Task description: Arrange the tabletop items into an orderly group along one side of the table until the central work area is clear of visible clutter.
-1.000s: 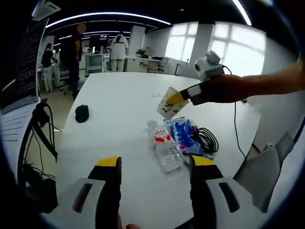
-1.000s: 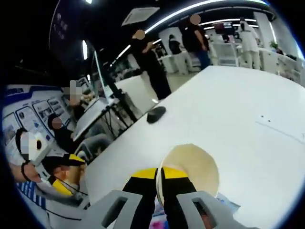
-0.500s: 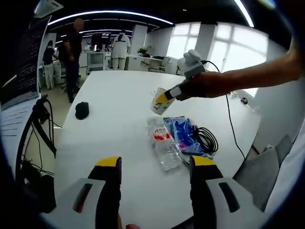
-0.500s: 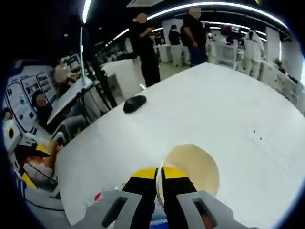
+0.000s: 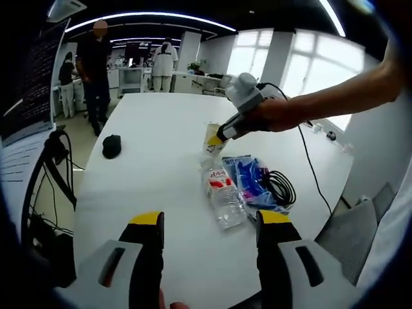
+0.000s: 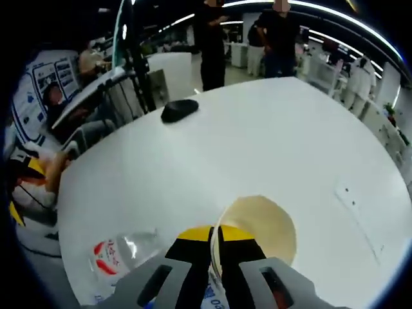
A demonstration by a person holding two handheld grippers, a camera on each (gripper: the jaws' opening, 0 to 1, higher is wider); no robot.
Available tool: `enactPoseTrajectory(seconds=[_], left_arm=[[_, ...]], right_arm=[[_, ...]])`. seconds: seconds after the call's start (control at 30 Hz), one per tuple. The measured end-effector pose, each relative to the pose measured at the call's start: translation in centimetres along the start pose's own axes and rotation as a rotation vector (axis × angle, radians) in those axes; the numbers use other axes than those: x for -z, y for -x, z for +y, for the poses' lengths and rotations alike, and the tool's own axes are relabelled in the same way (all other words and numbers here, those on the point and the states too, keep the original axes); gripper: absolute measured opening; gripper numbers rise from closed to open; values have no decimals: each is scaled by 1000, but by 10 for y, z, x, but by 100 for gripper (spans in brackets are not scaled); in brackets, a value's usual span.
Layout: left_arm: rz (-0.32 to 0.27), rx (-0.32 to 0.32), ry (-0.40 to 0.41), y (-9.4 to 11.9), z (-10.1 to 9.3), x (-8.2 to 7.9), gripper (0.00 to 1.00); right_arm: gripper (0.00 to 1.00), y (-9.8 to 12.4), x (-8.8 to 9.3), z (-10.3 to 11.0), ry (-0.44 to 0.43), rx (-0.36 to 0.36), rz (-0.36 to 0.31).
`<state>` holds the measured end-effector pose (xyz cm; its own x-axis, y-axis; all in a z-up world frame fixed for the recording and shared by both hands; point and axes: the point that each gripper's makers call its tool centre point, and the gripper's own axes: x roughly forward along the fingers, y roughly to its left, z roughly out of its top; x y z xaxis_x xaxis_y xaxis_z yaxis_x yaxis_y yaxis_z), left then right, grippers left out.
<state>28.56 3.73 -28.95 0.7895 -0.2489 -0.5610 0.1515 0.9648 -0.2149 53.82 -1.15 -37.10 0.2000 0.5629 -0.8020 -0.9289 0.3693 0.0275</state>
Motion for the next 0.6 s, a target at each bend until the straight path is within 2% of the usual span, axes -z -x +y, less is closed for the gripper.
enactPoseTrajectory(seconds=[0.37,0.6], left_arm=[[11,-21,8,3,10,3,56],[14,-19,3,1,10,2,56]], right_arm=[[2,-10,-2,-9,59,4,16],[9,-9,-4,-10,72,-1,14]])
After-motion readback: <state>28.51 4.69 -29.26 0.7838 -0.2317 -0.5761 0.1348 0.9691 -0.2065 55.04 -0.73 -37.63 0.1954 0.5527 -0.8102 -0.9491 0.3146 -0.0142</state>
